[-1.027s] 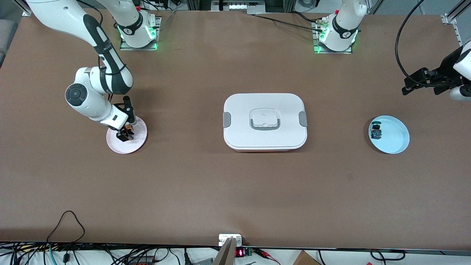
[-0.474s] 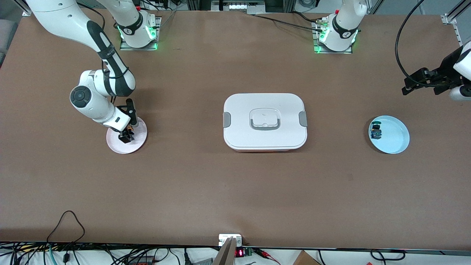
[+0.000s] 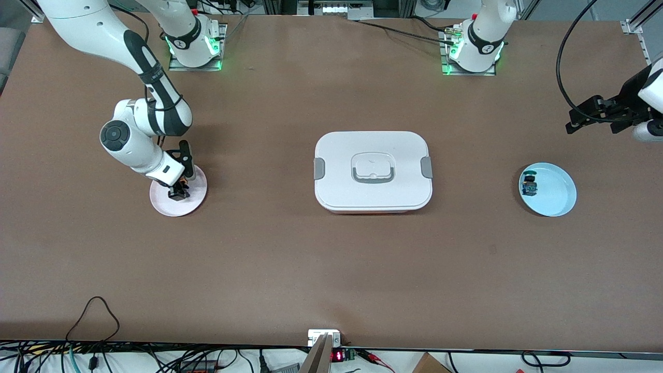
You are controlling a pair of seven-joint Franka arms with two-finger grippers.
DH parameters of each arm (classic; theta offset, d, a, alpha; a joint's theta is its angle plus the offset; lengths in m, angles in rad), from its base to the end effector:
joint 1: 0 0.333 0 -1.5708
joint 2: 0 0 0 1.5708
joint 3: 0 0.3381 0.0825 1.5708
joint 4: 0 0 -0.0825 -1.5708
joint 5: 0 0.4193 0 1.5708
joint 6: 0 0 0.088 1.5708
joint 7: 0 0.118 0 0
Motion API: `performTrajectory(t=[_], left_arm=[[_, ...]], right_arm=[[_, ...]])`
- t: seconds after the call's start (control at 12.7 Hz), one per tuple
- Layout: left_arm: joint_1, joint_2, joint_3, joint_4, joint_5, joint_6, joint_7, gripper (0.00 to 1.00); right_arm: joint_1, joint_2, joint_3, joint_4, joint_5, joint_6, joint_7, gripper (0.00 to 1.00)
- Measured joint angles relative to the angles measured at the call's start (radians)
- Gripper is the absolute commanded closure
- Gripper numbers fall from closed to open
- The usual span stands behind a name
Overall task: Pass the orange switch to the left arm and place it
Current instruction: 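Close the right gripper on the orange switch, then lift the orange switch with the right gripper while the left gripper rises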
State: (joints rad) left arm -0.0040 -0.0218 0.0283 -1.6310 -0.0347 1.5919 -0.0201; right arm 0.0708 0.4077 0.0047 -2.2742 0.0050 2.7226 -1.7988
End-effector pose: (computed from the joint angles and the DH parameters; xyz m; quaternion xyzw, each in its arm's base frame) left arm 0.5831 0.0103 0.6197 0.9995 0.0227 -0.0086 0.0177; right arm 0.5609 0.0424 0.1572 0.5940 0.8042 0.0148 0.0141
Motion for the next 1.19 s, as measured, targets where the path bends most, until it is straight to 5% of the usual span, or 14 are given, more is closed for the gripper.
performTrajectory(t=[0.4,0.79,1.19], left_arm=[[0.0,0.0,0.0,0.0,0.0,0.0,0.0,0.0],[0.0,0.001,-0.002,0.0,0.0,0.0,0.0,0.0],[-0.009,0.047,-0.009,0.0,-0.044,-0.021,0.0,0.0]], right_arm=[[0.0,-0.058,0.0,0.034,0.012,-0.098,0.039,1.0],[-0.002,-0.207,-0.009,0.252,0.012,-0.582,0.074,1.0],[-0.003,-0.238,-0.035,0.547,0.01,-0.958,0.075,1.0]])
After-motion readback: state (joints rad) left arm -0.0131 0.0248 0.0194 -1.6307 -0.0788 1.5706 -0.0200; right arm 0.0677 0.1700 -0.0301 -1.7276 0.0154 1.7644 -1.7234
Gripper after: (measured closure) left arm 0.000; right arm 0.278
